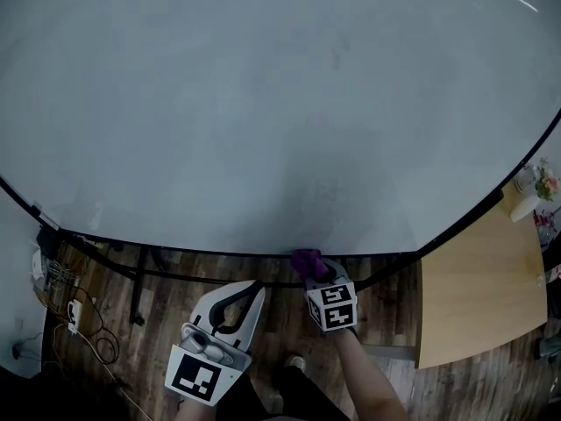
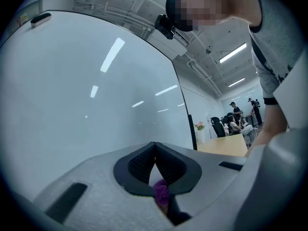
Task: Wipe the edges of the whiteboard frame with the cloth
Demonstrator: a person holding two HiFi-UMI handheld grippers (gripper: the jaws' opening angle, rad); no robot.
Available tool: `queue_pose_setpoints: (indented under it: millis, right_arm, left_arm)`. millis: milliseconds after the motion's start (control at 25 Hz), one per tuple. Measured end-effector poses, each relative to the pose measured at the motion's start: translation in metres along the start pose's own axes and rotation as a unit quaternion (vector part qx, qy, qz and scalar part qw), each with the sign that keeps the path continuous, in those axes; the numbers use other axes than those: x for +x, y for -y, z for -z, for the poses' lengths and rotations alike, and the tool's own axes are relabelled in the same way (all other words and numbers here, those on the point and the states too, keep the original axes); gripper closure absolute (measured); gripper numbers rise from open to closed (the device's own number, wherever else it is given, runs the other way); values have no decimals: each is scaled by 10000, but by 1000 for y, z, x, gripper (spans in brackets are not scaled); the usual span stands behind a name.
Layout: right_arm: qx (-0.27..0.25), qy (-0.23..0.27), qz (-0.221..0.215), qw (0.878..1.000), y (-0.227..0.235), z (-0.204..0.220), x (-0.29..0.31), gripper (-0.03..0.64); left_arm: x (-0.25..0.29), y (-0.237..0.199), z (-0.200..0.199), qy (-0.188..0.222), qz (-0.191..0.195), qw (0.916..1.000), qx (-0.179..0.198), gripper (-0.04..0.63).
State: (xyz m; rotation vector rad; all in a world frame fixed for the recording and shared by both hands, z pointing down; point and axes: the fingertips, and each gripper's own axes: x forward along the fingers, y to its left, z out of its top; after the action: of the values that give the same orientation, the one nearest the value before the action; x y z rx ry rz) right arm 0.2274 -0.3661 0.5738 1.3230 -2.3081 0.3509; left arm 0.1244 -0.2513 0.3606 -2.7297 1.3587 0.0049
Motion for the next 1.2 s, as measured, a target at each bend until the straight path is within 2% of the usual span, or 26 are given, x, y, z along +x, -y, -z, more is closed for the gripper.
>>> queue_pose_setpoints:
  millis: [280,640,1200]
  right_arm:
    - [14,30,-147,9999,11,3,-5,545]
    - [93,39,-64,9999,36,12,-16,545]
    - [459,17,615,9970,117,32,-53,543]
  left_arm:
    - [8,11,0,-27,-184,9998,56,578]
    - [20,27,-2,-36,-218,9997,118,578]
    - [47,61,-7,-30,76,9998,189,578]
